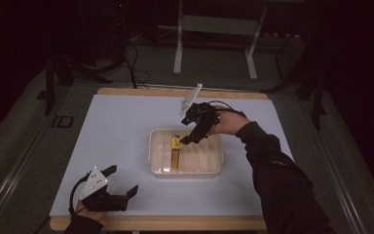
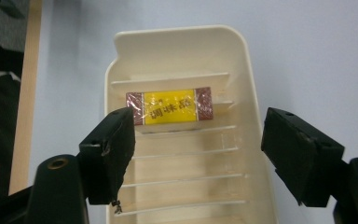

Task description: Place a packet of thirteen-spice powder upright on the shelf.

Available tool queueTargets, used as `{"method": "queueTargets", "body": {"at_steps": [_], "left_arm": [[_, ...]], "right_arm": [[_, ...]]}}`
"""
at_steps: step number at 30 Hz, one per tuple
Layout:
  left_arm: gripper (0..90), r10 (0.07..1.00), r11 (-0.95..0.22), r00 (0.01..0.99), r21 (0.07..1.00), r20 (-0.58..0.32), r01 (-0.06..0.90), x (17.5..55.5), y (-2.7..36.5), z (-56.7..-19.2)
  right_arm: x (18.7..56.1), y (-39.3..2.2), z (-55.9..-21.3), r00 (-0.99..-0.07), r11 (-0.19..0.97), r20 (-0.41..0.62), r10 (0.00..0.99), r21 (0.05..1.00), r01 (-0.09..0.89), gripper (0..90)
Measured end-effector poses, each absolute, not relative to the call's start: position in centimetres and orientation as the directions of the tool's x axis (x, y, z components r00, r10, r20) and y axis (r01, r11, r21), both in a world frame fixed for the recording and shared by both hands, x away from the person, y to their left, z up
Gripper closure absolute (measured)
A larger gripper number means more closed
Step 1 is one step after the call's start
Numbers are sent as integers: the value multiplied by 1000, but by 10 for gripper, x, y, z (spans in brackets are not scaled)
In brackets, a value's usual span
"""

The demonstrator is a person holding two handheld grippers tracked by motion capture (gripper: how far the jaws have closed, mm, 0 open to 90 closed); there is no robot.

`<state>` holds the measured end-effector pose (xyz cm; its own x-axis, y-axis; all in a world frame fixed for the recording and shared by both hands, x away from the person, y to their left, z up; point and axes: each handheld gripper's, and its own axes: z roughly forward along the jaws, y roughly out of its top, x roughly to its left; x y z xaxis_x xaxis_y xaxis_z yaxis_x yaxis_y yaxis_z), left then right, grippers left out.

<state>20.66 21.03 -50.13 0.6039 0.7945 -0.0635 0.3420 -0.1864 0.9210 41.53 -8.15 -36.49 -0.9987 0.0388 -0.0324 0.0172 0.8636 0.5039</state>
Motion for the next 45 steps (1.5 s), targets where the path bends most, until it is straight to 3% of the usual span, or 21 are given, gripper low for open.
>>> {"method": "queueTargets", "body": {"at_steps": [7,20,26,41,45], "left_arm": [[4,795,-186,603,921,-64,343,207,210,-501],[4,795,-188,603,920,-63,344,207,209,-502],[4,795,-190,604,919,-62,345,207,209,-502],[4,793,-187,605,920,-66,345,207,209,-502],[4,793,-186,605,920,-66,345,207,209,-502]], "right_arm": [[417,-97,-367,-991,853,-28,130,513,97,114],[420,-135,-376,-955,774,-6,296,588,236,132],[419,-154,-380,-907,708,-86,413,656,261,136],[405,-186,-393,-788,523,-40,615,768,369,141],[396,-193,-396,-745,505,-76,663,780,369,140]]}}
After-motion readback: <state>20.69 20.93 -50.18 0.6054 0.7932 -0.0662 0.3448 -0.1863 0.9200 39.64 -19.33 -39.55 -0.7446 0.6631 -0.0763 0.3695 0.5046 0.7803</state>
